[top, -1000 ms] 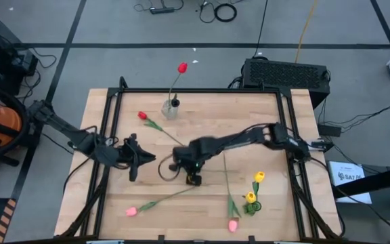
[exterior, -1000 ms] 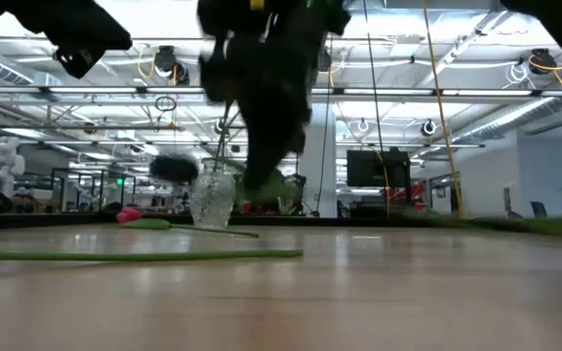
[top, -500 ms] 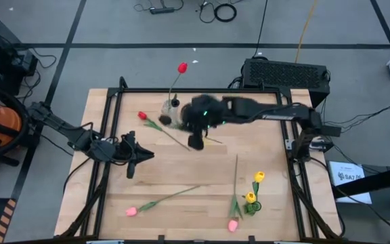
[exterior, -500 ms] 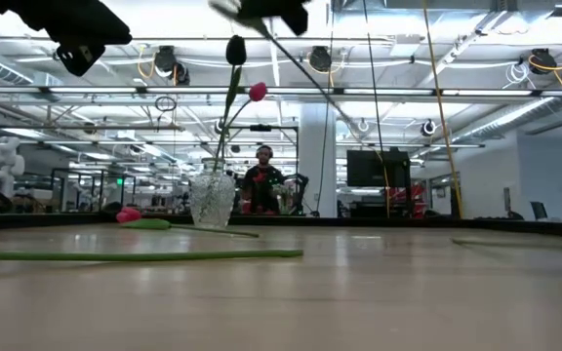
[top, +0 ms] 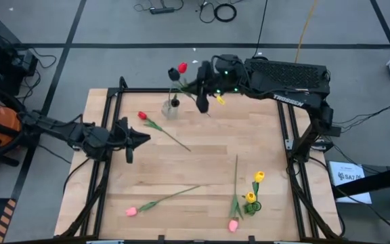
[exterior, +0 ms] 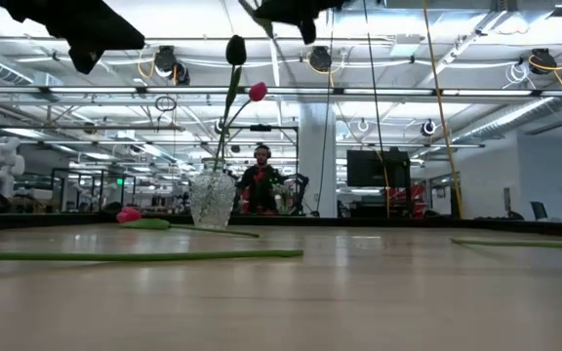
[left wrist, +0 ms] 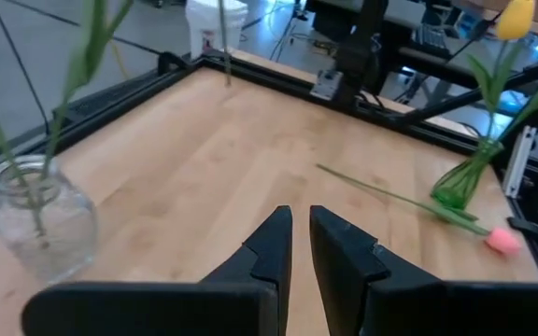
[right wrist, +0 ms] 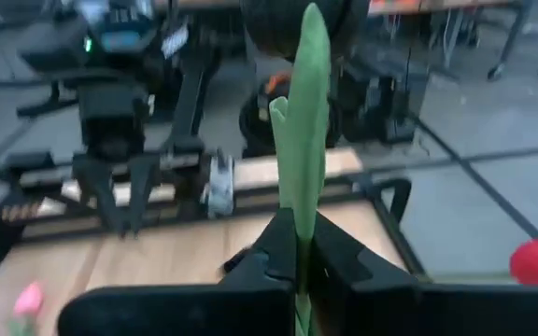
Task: Sort flowers into vase by color
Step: Put the black tulip into the transparent flower vase
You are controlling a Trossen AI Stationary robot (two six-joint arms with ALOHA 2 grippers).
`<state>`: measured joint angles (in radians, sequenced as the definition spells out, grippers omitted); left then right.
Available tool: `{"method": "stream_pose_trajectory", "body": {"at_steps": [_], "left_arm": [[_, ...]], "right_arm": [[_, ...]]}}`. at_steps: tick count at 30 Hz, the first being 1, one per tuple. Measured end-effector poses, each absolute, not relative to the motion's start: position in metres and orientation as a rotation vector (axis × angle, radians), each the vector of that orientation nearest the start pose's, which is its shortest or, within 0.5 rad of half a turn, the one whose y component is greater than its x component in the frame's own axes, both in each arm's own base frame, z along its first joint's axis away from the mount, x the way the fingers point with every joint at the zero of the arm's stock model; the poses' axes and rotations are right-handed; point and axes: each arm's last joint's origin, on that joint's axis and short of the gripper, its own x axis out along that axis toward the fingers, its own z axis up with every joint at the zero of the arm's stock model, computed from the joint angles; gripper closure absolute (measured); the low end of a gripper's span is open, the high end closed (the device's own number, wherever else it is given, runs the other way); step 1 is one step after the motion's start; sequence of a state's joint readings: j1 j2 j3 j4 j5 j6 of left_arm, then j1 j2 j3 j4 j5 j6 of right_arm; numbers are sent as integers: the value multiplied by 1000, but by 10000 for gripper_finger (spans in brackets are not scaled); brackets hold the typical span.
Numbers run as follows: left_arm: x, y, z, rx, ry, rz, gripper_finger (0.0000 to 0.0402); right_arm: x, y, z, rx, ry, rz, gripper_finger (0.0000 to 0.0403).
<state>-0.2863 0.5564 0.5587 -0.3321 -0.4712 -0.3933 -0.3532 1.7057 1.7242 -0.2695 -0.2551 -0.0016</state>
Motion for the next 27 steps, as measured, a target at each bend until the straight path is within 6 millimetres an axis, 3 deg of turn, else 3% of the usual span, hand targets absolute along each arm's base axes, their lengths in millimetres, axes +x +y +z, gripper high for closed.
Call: {"method": "stream_pose_trajectory", "body": {"at_steps": [4,11,19,27], "left_arm": [[124,-19,273,-279,282,237,354],[122,-16,271,-295,300,240,354],[115,-8,272,-308,283,295,354],[111,-5,273,-315,272,312,354]], "right_arm": [[371,-154,384,90,74,-144,401],[356,-194,366,134,-293,-213,401],[371,-210,340,170,-412,-168,401],[387,-217,309,204,-411,-131,401]]}}
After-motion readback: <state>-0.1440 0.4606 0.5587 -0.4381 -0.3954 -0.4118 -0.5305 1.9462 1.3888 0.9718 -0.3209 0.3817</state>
